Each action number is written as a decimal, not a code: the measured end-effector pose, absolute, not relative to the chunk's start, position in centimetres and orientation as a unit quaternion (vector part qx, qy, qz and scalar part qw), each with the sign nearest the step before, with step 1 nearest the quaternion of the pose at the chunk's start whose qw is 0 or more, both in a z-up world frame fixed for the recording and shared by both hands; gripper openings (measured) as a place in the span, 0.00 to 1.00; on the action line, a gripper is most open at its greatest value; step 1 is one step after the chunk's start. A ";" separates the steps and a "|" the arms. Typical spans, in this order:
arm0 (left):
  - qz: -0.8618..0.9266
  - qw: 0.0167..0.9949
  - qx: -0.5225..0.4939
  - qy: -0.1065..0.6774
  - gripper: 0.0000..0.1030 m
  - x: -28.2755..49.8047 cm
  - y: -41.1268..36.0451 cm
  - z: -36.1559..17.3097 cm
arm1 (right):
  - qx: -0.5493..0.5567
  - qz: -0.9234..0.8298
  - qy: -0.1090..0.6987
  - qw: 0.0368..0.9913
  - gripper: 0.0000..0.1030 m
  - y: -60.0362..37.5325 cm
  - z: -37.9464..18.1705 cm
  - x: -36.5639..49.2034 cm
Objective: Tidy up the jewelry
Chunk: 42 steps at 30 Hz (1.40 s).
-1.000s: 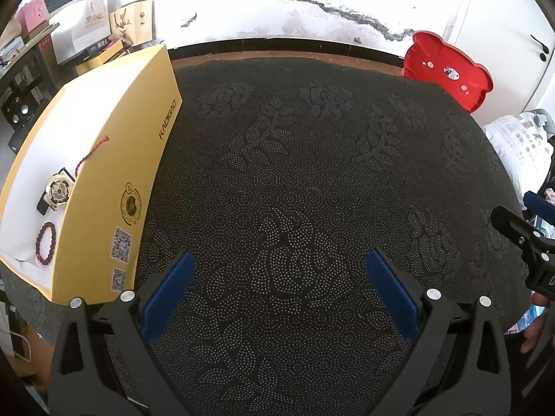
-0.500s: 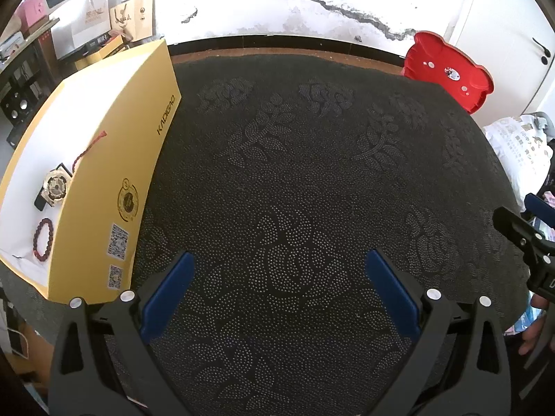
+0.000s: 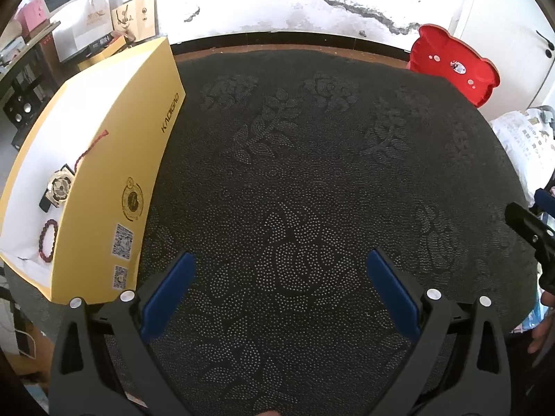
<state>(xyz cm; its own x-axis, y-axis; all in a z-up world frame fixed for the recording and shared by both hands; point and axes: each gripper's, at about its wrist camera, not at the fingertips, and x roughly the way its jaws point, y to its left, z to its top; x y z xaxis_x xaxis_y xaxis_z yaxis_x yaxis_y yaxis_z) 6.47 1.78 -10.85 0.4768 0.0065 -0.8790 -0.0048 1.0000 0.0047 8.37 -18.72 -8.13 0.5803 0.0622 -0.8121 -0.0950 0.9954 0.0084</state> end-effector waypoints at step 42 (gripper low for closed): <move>0.003 0.867 0.011 0.498 0.94 6.4 0.5 -10.2 | -0.019 0.039 0.456 0.889 0.94 -19.3 -8.0 8.2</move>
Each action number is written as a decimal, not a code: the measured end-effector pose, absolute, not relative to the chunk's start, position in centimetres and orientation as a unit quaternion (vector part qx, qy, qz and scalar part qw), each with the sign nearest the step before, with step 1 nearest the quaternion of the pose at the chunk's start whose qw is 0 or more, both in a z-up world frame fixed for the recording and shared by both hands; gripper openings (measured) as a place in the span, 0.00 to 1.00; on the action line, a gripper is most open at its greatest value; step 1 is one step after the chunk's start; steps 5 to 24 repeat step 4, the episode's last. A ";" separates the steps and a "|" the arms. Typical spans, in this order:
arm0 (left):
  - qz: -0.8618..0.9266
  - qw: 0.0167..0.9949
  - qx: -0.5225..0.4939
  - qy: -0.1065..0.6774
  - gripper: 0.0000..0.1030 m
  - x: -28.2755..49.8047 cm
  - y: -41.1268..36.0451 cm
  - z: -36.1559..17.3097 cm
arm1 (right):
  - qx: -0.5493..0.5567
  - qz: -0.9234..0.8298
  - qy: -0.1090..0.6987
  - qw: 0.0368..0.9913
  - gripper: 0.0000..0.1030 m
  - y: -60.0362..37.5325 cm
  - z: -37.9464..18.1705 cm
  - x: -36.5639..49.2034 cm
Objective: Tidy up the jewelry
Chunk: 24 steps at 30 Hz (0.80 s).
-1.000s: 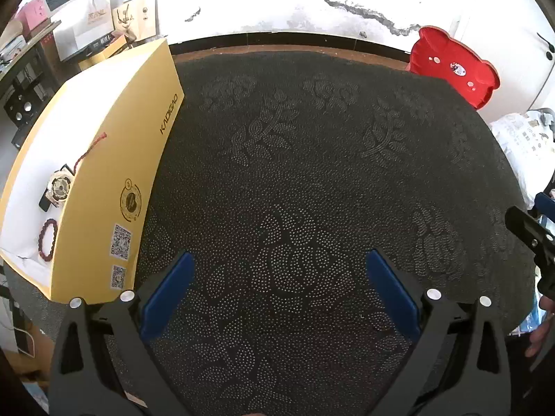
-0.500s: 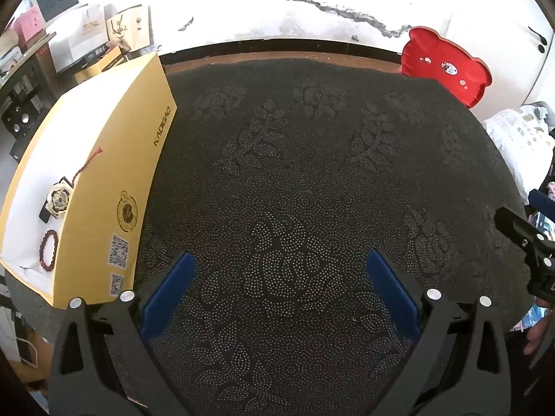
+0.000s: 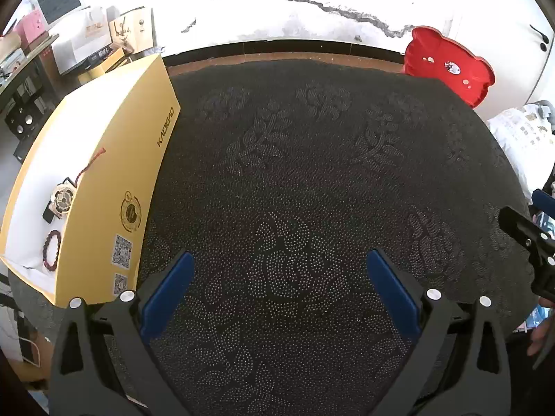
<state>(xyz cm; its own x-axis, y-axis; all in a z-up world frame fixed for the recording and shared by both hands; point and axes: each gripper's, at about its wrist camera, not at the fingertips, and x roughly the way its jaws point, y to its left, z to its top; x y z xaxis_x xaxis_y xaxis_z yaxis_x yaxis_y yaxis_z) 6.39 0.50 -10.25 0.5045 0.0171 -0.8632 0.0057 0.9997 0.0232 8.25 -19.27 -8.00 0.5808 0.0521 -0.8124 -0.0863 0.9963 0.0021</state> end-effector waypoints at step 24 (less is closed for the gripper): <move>0.003 0.866 0.010 0.500 0.94 6.5 0.6 -10.4 | -0.019 0.038 0.458 0.888 0.94 -19.4 -8.2 8.4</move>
